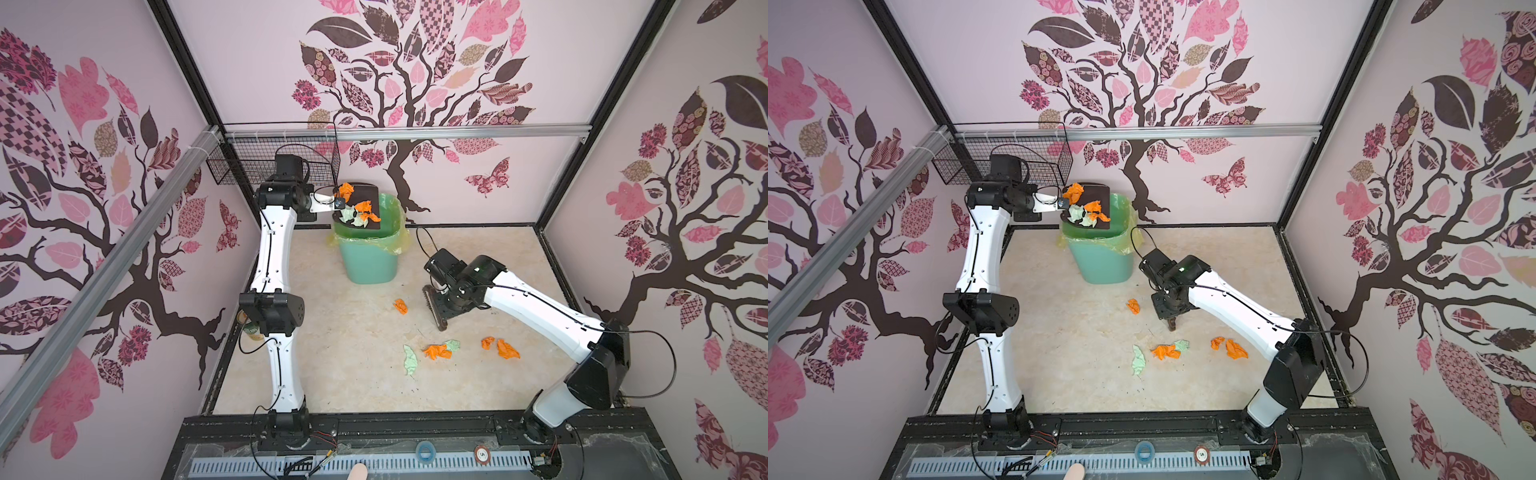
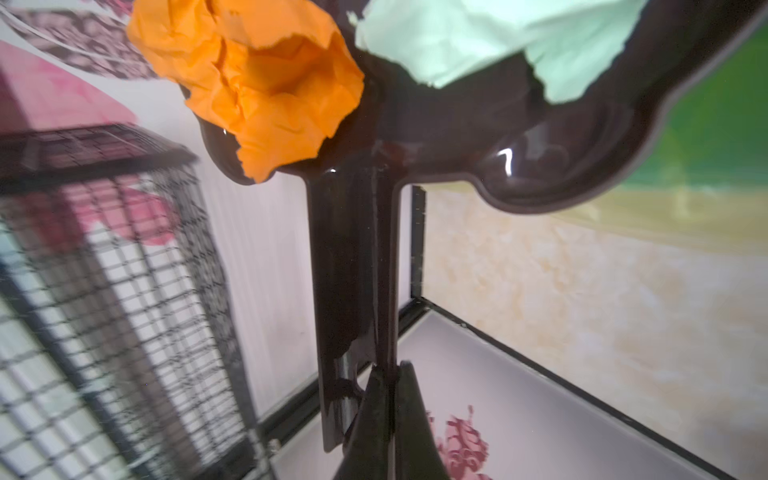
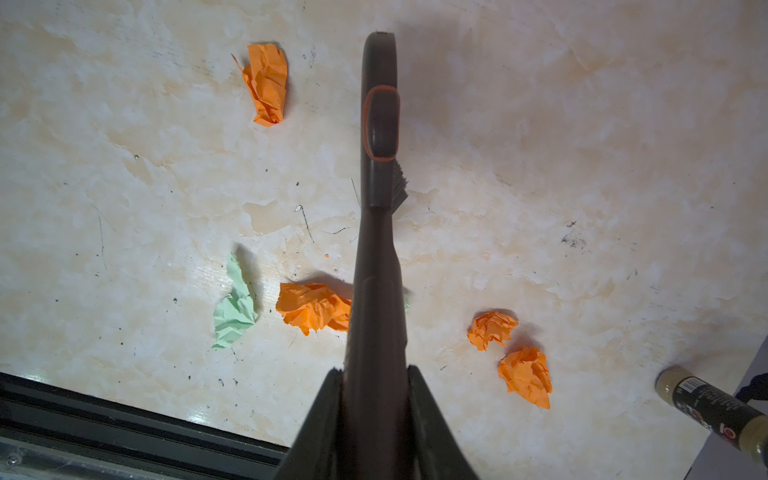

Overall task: Sweep away the paper scraps from the table
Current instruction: 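Tip the dustpan over the green bin to dump scraps with the left gripper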

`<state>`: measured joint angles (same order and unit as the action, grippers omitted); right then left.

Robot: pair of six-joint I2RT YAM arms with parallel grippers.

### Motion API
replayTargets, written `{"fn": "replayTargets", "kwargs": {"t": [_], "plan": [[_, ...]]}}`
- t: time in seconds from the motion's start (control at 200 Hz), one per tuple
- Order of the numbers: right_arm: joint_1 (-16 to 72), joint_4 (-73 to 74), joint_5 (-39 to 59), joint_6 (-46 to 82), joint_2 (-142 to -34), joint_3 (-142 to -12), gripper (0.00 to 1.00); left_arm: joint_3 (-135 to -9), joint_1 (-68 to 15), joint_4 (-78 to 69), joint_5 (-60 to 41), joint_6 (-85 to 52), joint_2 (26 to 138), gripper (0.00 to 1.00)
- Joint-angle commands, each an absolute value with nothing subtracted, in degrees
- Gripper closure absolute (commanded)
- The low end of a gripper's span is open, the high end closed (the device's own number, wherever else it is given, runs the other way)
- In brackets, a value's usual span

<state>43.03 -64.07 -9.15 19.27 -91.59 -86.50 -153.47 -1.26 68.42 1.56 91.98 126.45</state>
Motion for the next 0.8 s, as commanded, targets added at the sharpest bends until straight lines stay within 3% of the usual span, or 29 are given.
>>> {"fn": "replayTargets", "kwargs": {"t": [0.0,0.34,0.795], "plan": [[42.82,-65.23,-6.40,19.03,-92.55,-85.04,1.00,-151.34,-3.08,58.86,3.88,95.56,124.06,1.00],[42.83,-64.86,-6.36,18.73,-91.14,-84.23,1.00,-131.88,-3.75,38.41,8.01,105.42,114.97,1.00],[42.83,-64.97,-6.32,19.00,-90.86,-84.78,1.00,-123.40,-3.69,27.63,4.06,107.55,107.93,1.00]]}}
